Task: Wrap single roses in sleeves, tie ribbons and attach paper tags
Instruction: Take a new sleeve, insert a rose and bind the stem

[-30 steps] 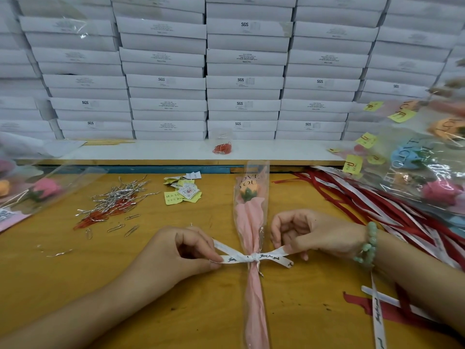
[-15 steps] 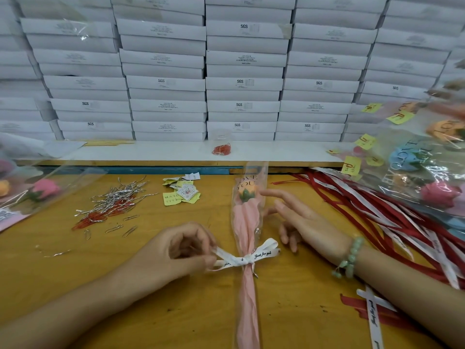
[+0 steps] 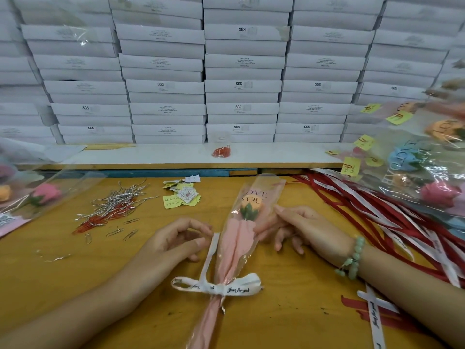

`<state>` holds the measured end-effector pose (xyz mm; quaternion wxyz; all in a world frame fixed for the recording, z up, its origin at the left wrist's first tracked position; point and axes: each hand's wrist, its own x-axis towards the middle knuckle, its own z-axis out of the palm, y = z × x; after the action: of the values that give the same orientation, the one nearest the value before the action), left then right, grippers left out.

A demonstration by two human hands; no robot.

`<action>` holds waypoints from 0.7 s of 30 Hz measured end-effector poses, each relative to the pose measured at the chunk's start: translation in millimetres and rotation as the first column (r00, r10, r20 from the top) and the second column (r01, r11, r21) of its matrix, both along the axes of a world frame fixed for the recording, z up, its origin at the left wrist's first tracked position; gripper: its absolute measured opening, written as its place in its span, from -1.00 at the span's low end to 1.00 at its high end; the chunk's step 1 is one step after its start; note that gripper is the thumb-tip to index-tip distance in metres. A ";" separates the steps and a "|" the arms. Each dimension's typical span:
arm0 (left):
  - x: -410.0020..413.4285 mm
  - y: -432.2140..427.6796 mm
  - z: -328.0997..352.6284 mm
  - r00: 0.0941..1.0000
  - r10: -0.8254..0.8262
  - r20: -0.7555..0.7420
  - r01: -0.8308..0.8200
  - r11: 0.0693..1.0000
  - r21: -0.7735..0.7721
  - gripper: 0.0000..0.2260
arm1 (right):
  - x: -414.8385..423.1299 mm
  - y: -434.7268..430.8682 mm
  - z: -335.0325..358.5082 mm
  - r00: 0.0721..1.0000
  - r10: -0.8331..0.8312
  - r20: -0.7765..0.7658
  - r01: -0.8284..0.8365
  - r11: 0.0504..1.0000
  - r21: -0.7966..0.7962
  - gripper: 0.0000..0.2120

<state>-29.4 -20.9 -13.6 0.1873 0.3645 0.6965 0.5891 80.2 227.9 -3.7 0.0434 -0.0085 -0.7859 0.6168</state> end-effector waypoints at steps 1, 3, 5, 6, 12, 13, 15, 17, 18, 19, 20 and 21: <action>-0.2 -0.2 -0.6 1.000 0.008 -0.001 -0.008 1.000 0.007 -0.81 | 0.5 0.1 -0.2 0.999 0.032 -0.014 -0.032 0.999 0.002 -0.52; -0.5 -1.0 -0.6 1.000 -0.009 -0.023 0.009 1.000 -0.005 -0.82 | 1.9 -0.5 -0.5 0.995 0.092 -0.028 -0.091 0.996 0.011 -0.52; 0.1 -1.5 -0.2 0.996 -0.056 -0.063 0.054 0.998 -0.035 -0.77 | 3.2 -1.2 -0.1 0.989 0.149 -0.013 -0.149 0.989 0.022 -0.50; 0.4 -1.6 -0.2 0.993 -0.078 -0.086 0.074 0.996 -0.048 -0.74 | 3.7 -1.7 0.5 0.983 0.183 0.004 -0.183 0.983 0.025 -0.50; 0.6 -0.8 -0.8 0.965 -0.174 -0.195 0.156 0.982 -0.109 -0.64 | 5.9 -13.9 2.0 0.897 0.437 0.069 -0.442 0.894 0.071 -0.50; 0.4 -0.5 -1.1 0.961 -0.185 -0.207 0.162 0.979 -0.123 -0.63 | 6.0 -16.9 2.1 0.881 0.466 0.078 -0.472 0.878 0.080 -0.49; 0.2 -0.1 -2.5 0.958 -0.181 -0.222 0.152 0.978 -0.141 -0.62 | 6.8 -20.2 2.3 0.856 0.508 0.096 -0.516 0.849 0.110 -0.49; -0.1 -0.1 -4.0 0.958 -0.159 -0.240 0.126 0.981 -0.147 -0.61 | 6.9 -19.1 3.4 0.840 0.530 0.113 -0.541 0.830 0.134 -0.53; -0.3 0.0 -4.5 0.957 -0.153 -0.249 0.117 0.982 -0.151 -0.62 | 6.9 -17.5 4.0 0.836 0.536 0.118 -0.549 0.824 0.143 -0.54; -0.3 0.3 -4.8 0.954 -0.152 -0.259 0.113 0.981 -0.157 -0.63 | 6.9 -15.7 4.4 0.833 0.540 0.119 -0.553 0.821 0.143 -0.53; -0.3 0.2 -4.7 0.950 -0.154 -0.270 0.112 0.980 -0.165 -0.64 | 7.1 -13.7 4.2 0.836 0.537 0.112 -0.548 0.827 0.127 -0.53; -0.1 0.3 -4.6 0.948 -0.156 -0.277 0.111 0.979 -0.171 -0.65 | 6.8 -12.2 3.2 0.852 0.515 0.091 -0.522 0.849 0.088 -0.54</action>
<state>-29.4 -20.6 -18.2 0.1508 0.4776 0.7332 0.4601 87.0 215.7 -0.5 -0.1492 0.1865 -0.7926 0.5610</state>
